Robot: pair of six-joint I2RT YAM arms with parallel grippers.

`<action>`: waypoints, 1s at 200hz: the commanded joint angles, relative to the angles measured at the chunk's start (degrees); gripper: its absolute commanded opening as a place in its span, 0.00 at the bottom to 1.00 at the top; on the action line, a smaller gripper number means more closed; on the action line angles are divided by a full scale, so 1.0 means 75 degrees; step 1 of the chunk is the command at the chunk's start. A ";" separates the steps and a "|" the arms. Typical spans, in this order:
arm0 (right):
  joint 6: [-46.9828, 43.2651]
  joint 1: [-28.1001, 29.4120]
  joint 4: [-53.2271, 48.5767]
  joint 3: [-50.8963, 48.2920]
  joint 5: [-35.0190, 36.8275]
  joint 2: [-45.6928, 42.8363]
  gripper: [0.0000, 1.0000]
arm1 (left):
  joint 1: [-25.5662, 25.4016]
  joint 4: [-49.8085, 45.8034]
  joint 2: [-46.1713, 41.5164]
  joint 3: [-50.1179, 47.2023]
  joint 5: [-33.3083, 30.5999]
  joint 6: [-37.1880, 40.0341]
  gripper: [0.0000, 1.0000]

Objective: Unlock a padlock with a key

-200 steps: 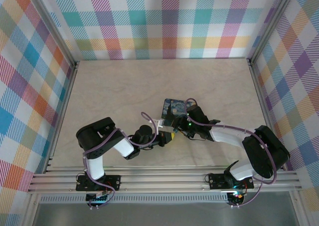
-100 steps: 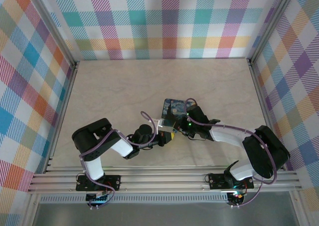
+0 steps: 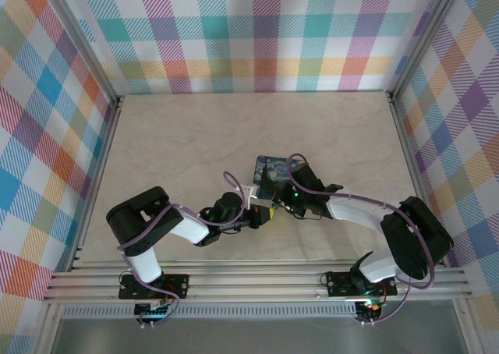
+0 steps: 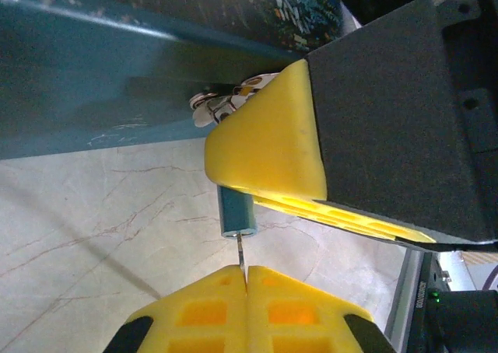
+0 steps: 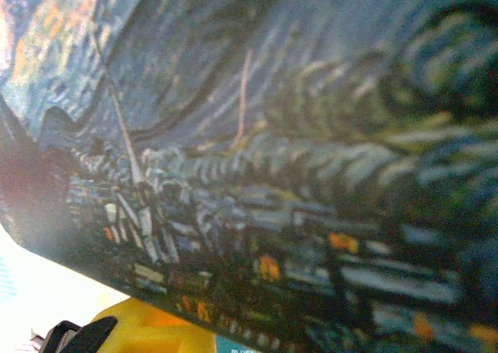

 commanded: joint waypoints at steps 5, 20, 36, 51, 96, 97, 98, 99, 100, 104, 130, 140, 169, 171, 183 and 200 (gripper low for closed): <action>0.0115 0.0332 -0.1234 -0.0071 0.0011 0.0135 0.00 | 0.0053 0.0236 -0.0557 0.0741 -0.0318 -0.0457 0.00; 0.0110 0.0399 -0.1262 -0.0070 0.0131 0.0124 0.00 | 0.0070 -0.0210 -0.0667 0.0919 -0.0383 -0.0766 0.00; 0.0134 0.0511 -0.1287 -0.0041 0.0282 0.0109 0.00 | 0.0165 -0.0707 -0.0716 0.1066 -0.0426 -0.1178 0.00; 0.0169 0.0561 -0.1217 -0.0042 0.0273 0.0115 0.00 | 0.0228 -0.0555 -0.0714 0.1019 -0.0508 -0.1399 0.00; 0.0394 0.0610 -0.0960 -0.0070 -0.0057 0.0142 0.00 | 0.0243 0.0165 -0.0345 0.0942 -0.0437 -0.1199 0.00; 0.0401 0.0603 -0.0951 -0.0071 -0.0058 0.0139 0.00 | 0.0245 0.0181 -0.0339 0.0944 -0.0427 -0.1206 0.01; 0.0405 0.0606 -0.0947 -0.0071 -0.0058 0.0137 0.00 | 0.0245 0.0195 -0.0330 0.0945 -0.0422 -0.1210 0.02; 0.0413 0.0608 -0.0945 -0.0071 -0.0058 0.0131 0.00 | 0.0246 0.0208 -0.0319 0.0946 -0.0420 -0.1206 0.03; 0.0417 0.0608 -0.0949 -0.0071 -0.0058 0.0127 0.00 | 0.0240 0.0220 -0.0308 0.0946 -0.0413 -0.1204 0.04; 0.0439 0.0609 -0.0945 -0.0071 -0.0049 0.0113 0.00 | 0.0246 0.0242 -0.0285 0.0935 -0.0397 -0.1209 0.08; 0.0558 0.0610 -0.0944 -0.0071 0.0026 0.0001 0.00 | 0.0251 0.0159 -0.0418 0.0613 -0.0603 -0.1217 0.33; 0.0623 0.0615 -0.0930 -0.0071 0.0098 -0.0044 0.00 | 0.0268 -0.0005 -0.0572 0.0464 -0.0708 -0.1211 0.38; 0.0802 0.0597 -0.0789 -0.0029 0.0188 -0.0046 0.00 | 0.0287 -0.0691 -0.1154 0.0048 -0.1010 -0.1154 0.46; 0.0806 0.0603 -0.0778 -0.0020 0.0194 -0.0036 0.00 | 0.0292 -0.0707 -0.1191 0.0016 -0.1022 -0.1149 0.46; 0.0848 0.0595 -0.0751 0.0028 0.0165 0.0001 0.00 | 0.0293 -0.0752 -0.1353 -0.0149 -0.1038 -0.1165 0.46; 0.0901 0.0596 -0.0683 0.0061 0.0140 0.0029 0.00 | 0.0293 -0.0663 -0.1419 -0.0333 -0.0943 -0.1264 0.44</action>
